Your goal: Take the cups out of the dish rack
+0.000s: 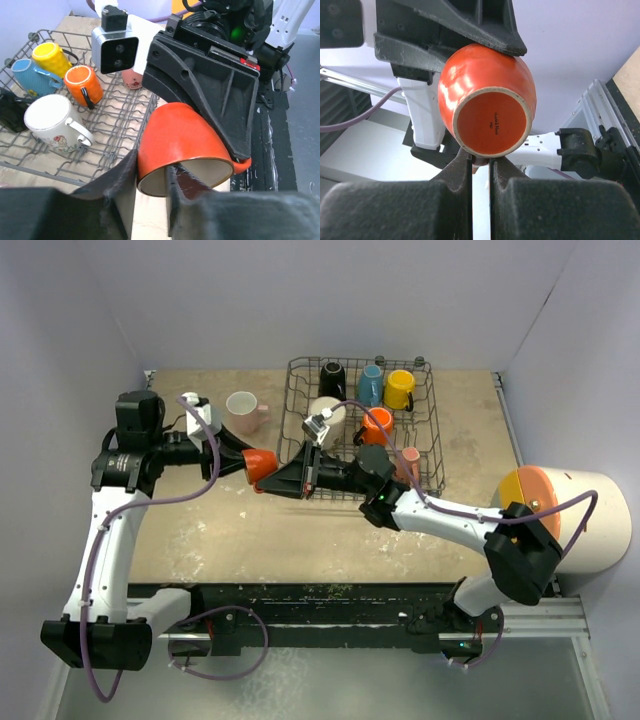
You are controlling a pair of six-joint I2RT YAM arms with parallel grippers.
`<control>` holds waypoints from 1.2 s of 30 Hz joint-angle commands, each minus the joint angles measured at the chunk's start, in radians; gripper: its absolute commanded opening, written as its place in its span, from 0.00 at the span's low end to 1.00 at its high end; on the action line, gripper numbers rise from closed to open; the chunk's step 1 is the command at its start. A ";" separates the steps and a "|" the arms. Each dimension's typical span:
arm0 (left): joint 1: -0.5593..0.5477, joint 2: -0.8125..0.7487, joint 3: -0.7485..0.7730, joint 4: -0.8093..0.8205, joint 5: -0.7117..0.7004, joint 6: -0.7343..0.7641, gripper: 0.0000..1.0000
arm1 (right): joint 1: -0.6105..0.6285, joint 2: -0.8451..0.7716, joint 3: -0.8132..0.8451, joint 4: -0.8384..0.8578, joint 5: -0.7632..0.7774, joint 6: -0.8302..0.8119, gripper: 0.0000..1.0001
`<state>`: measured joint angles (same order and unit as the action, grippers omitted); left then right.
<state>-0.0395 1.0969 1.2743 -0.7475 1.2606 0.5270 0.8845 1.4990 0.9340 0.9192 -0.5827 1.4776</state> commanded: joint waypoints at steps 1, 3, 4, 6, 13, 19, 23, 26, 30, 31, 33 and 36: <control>0.003 -0.027 0.042 0.068 0.075 -0.061 0.18 | 0.026 -0.002 0.022 0.171 0.030 0.042 0.00; 0.003 -0.029 0.037 0.068 0.066 -0.065 0.00 | 0.031 0.009 0.030 0.187 0.039 0.050 0.00; 0.003 -0.029 0.031 0.071 0.061 -0.071 0.00 | 0.032 0.017 0.041 0.187 0.040 0.051 0.00; 0.003 -0.023 0.020 0.070 0.052 -0.082 0.00 | 0.033 0.034 0.061 0.174 0.034 0.053 0.12; 0.003 0.117 0.068 -0.041 -0.350 -0.021 0.00 | -0.050 -0.071 0.179 -0.424 0.065 -0.184 0.74; 0.014 0.328 0.178 -0.071 -0.928 -0.054 0.00 | -0.206 -0.245 0.225 -0.986 0.270 -0.446 0.88; 0.062 0.447 0.228 -0.071 -1.060 -0.063 0.00 | -0.316 -0.345 0.219 -1.225 0.383 -0.550 0.89; 0.092 0.542 0.274 -0.069 -1.101 -0.095 0.00 | -0.361 -0.375 0.249 -1.390 0.506 -0.623 0.92; 0.105 0.699 0.388 -0.122 -1.133 -0.152 0.00 | -0.380 -0.387 0.277 -1.529 0.643 -0.675 0.94; 0.105 0.740 0.417 -0.135 -1.135 -0.165 0.00 | -0.383 -0.390 0.278 -1.544 0.666 -0.682 0.95; 0.106 0.811 0.484 -0.153 -1.137 -0.191 0.00 | -0.385 -0.391 0.280 -1.577 0.706 -0.690 0.95; 0.105 0.917 0.583 -0.193 -1.154 -0.235 0.00 | -0.393 -0.391 0.281 -1.615 0.740 -0.702 0.97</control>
<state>0.0658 1.9263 1.7195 -0.8879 0.1452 0.3798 0.5022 1.1244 1.1683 -0.5842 0.0410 0.8368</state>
